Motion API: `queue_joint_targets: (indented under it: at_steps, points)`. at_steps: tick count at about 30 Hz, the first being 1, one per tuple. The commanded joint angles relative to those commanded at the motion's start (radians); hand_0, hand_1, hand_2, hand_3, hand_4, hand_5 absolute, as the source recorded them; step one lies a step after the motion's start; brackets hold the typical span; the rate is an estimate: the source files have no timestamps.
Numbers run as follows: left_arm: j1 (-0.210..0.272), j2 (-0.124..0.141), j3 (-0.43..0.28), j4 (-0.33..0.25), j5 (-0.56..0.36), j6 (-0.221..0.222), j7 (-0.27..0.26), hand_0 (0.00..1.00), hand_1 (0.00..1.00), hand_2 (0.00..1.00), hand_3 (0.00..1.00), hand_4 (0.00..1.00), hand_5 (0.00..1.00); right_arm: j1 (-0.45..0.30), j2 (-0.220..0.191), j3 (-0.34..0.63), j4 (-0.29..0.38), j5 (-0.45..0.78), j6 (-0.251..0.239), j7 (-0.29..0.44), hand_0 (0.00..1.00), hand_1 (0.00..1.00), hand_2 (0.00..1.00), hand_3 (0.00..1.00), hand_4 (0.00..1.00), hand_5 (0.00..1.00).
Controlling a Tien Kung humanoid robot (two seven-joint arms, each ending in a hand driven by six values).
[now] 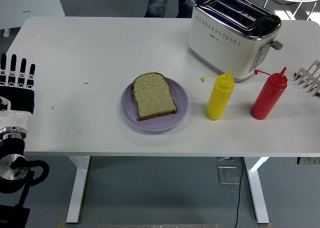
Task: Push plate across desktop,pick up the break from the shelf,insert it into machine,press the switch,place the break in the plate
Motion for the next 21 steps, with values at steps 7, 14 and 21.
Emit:
queue_joint_targets:
  at_steps: [7, 14, 21]
  points:
    - [-0.001, 0.0, 0.001, 0.0, 0.0, 0.0, 0.0, 0.884, 0.889, 0.88, 0.778, 0.544, 0.998, -0.002, 0.008, 0.002, -0.013, 0.004, -0.002, -0.002, 0.864, 0.789, 0.824, 0.809, 0.548, 0.57]
    - [-0.002, 0.0, -0.001, 0.0, 0.0, 0.0, 0.0, 0.884, 0.889, 0.88, 0.778, 0.544, 0.998, -0.002, 0.013, 0.008, -0.02, 0.008, -0.004, -0.005, 0.863, 0.789, 0.823, 0.807, 0.548, 0.571]
    - [-0.002, 0.0, -0.002, 0.0, 0.0, 0.0, 0.0, 0.884, 0.889, 0.88, 0.777, 0.545, 0.998, 0.001, 0.015, 0.008, -0.022, 0.004, -0.001, -0.007, 0.863, 0.789, 0.822, 0.807, 0.547, 0.57]
